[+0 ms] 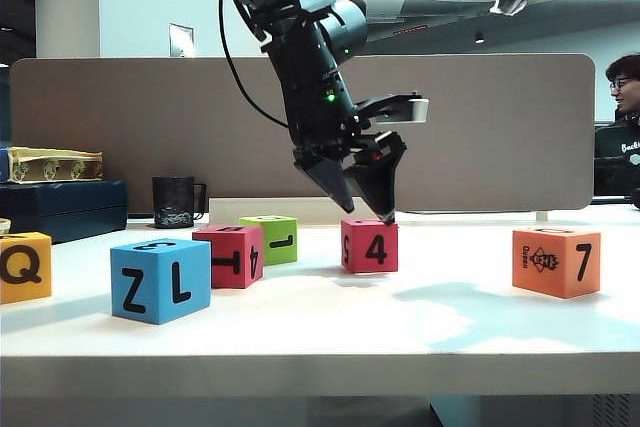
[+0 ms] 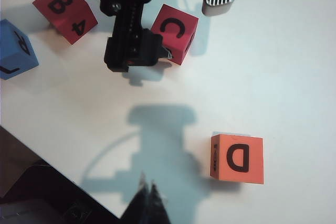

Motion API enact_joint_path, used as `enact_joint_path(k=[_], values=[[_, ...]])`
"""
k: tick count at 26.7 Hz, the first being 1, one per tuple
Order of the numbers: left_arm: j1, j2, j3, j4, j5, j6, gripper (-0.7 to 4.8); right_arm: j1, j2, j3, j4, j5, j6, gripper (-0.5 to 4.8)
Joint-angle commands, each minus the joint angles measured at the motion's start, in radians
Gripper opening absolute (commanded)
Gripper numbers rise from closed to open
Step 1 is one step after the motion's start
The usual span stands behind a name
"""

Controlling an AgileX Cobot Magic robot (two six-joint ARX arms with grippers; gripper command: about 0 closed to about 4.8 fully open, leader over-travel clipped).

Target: Select the appropriate blocks from the scattered letter blocks on the table and arrange them in a row to spell out "ABCD".

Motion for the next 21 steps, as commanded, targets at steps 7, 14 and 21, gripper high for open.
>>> enact_joint_path(k=[7, 14, 21], values=[[-0.001, 0.035, 0.002, -0.013, 0.02, 0.0, 4.54, 0.001, -0.003, 0.005, 0.008, 0.001, 0.002, -0.01], [-0.001, 0.035, 0.002, -0.013, 0.02, -0.001, 2.95, 0.001, -0.003, 0.005, 0.009, 0.001, 0.002, -0.01], [-0.001, 0.033, 0.011, -0.02, -0.008, -0.074, 2.94, 0.001, -0.003, 0.005, 0.012, 0.001, 0.001, -0.01]])
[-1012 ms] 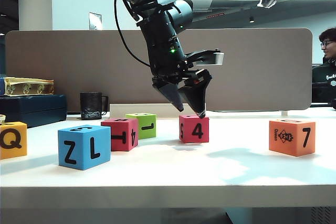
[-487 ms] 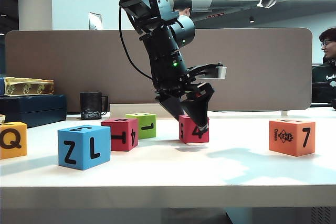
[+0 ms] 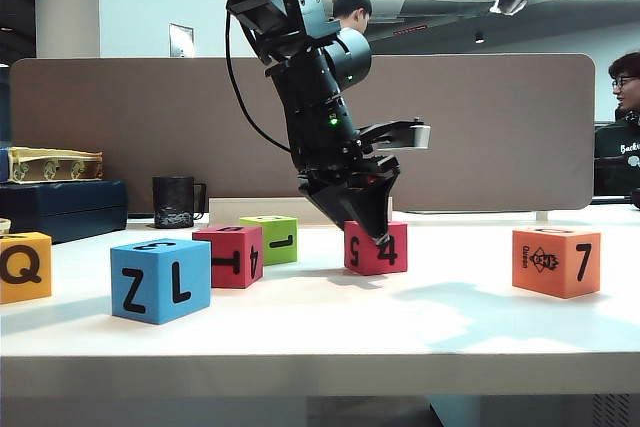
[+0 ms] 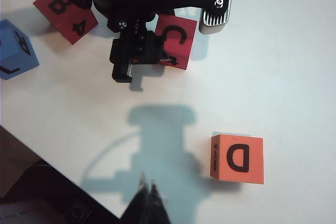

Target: Select the appropriate blocks from the scattered letter blocks on the table and arrange them in a row to spell out "ABCD".

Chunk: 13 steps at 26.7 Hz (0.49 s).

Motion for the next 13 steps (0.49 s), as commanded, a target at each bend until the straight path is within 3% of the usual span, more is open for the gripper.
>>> enact_joint_path(k=[1, 13], values=[[0.0, -0.014, 0.01, -0.006, -0.037, -0.065, 2.94, 0.001, -0.003, 0.005, 0.012, 0.002, 0.002, -0.01], [0.0, -0.097, 0.01, -0.034, -0.06, -0.254, 2.68, 0.001, -0.003, 0.005, 0.013, 0.002, 0.001, -0.01]])
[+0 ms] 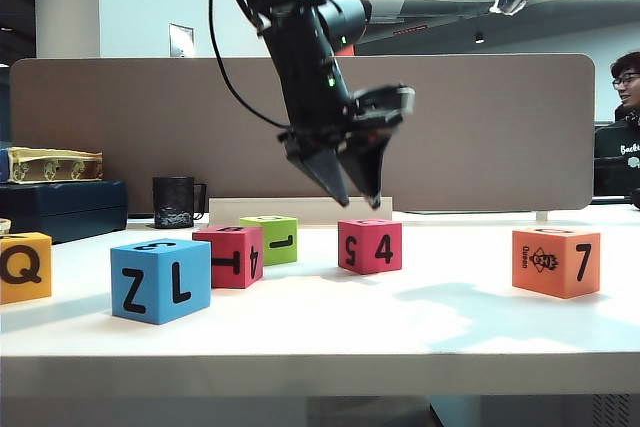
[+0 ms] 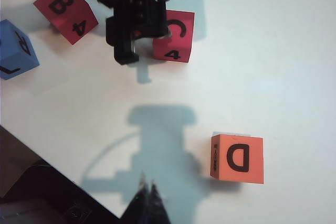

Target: Select the appropriate blocks from the scattered letter blocks on the table and arrange them in a row to spell out "ABCD".

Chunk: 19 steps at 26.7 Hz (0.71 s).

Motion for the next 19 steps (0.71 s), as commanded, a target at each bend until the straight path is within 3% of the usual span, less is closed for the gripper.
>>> enact_joint_path(k=[1, 6, 19], values=[[-0.001, -0.018, 0.002, -0.001, -0.001, -0.044, 2.74, 0.001, -0.003, 0.005, 0.013, 0.001, 0.001, -0.01], [-0.001, -0.015, 0.0, 0.005, 0.006, 0.044, 4.7, 0.001, -0.003, 0.005, 0.014, 0.001, 0.001, -0.02], [-0.001, 0.066, 0.0, 0.06, 0.049, 0.078, 4.79, 0.001, -0.003, 0.005, 0.012, 0.001, 0.002, -0.01]])
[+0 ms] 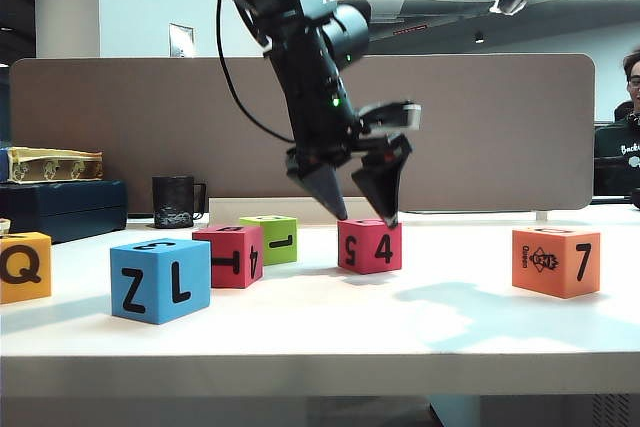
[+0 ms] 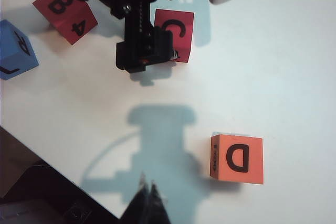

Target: Select the appropriate blocks from the scattered letter blocks on the table and arrange them in a row to spell out "ABCD".

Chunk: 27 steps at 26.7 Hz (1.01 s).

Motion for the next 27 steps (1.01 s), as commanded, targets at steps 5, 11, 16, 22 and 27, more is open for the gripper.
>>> enact_joint_path(k=[5, 11, 16, 22, 27], values=[[-0.001, 0.032, 0.0, 0.024, 0.019, 0.01, 4.35, 0.001, -0.003, 0.005, 0.012, 0.001, 0.002, -0.02], [-0.001, 0.038, 0.0, 0.024, 0.019, 0.009, 2.72, 0.001, -0.003, 0.005, 0.012, 0.002, 0.001, -0.01], [-0.001, 0.036, 0.001, 0.019, 0.014, -0.003, 2.38, 0.001, -0.003, 0.005, 0.014, 0.002, 0.001, -0.01], [-0.002, 0.005, 0.003, -0.032, -0.019, -0.027, 2.35, 0.001, -0.003, 0.005, 0.015, 0.002, 0.001, -0.01], [-0.002, -0.047, 0.003, -0.086, -0.076, -0.076, 2.35, 0.001, -0.003, 0.005, 0.015, 0.002, 0.001, -0.01]])
